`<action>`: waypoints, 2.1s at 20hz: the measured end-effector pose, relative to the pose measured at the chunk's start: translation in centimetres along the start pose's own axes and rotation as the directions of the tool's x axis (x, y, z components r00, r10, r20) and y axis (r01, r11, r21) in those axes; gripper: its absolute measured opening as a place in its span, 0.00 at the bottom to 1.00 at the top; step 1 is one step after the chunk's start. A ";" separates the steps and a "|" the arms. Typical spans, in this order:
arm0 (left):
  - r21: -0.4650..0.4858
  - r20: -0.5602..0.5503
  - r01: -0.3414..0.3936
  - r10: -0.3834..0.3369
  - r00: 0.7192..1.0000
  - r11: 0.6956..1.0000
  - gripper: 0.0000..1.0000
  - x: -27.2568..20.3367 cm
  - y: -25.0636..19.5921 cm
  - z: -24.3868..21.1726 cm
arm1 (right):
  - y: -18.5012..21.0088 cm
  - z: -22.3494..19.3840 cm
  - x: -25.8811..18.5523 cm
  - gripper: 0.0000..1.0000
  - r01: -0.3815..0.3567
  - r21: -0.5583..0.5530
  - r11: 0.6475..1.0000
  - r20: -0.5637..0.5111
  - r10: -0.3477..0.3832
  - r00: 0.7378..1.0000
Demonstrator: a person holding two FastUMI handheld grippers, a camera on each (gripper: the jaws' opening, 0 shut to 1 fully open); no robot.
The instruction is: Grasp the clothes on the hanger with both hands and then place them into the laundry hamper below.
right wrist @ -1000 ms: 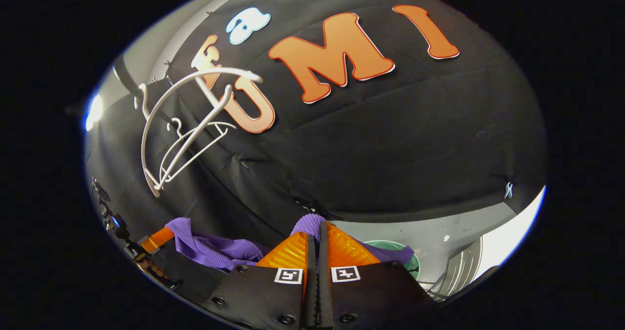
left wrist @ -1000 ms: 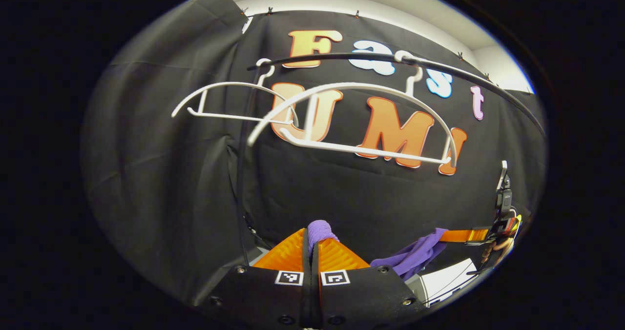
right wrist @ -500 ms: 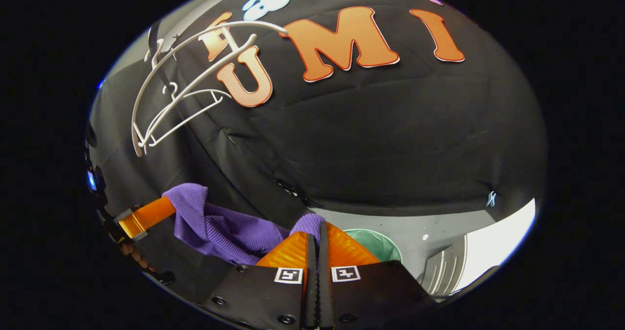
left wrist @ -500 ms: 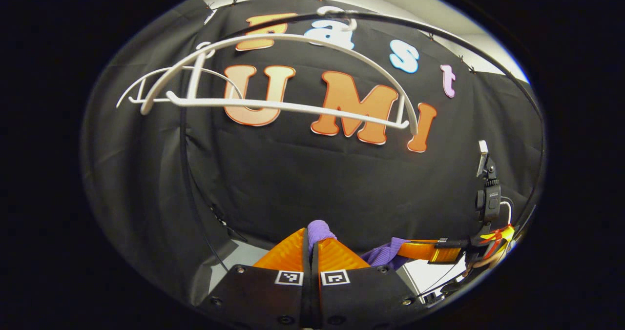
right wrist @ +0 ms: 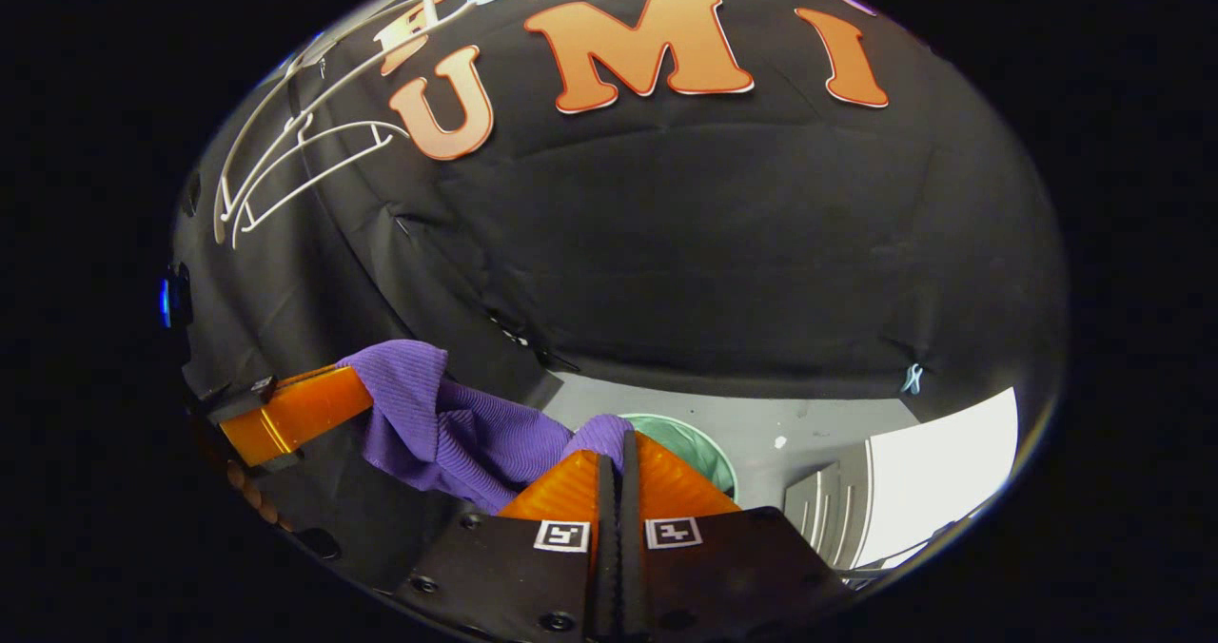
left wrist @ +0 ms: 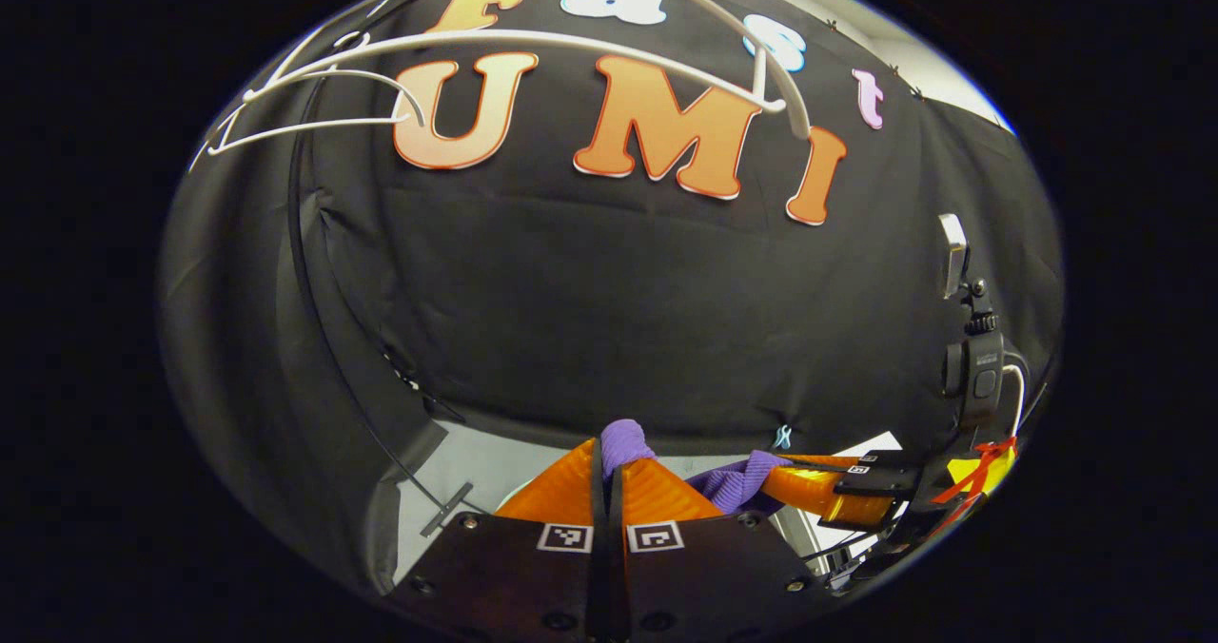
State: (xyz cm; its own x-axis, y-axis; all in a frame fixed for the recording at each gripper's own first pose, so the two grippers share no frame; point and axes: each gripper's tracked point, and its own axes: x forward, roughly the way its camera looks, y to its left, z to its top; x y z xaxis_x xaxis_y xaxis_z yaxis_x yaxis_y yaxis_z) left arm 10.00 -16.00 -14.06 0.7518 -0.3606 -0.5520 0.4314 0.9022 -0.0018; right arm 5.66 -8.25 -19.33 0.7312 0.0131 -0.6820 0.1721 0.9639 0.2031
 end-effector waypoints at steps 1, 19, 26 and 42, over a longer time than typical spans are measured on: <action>0.005 -0.032 -0.007 0.007 0.999 1.000 0.00 0.2 -0.1 -0.7 | -0.5 -0.5 0.4 0.08 0.010 0.009 1.000 -0.026 -0.010 1.000; 0.000 -0.500 -0.168 0.146 0.854 0.986 0.03 3.5 3.9 -13.6 | -2.8 -11.9 7.1 0.09 0.112 -0.051 0.992 -0.321 -0.122 0.939; -0.005 -0.534 -0.157 0.130 0.836 0.988 0.09 3.0 3.7 -14.5 | -4.1 -12.7 7.1 0.11 0.137 -0.024 0.990 -0.345 -0.137 0.929; -0.027 -0.487 -0.179 0.144 0.861 0.983 0.66 0.8 5.1 -12.9 | -2.8 -10.3 4.2 0.60 0.100 -0.041 0.994 -0.237 -0.107 0.966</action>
State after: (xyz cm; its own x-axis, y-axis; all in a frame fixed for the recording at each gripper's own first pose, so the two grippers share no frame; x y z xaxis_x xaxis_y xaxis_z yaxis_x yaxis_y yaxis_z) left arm 6.37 -8.62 -25.31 0.4667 -0.0658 -0.8820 0.2760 0.9583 0.0745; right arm 1.45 -8.20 -30.02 0.5314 -0.0272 -0.8467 0.2169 0.9705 0.1050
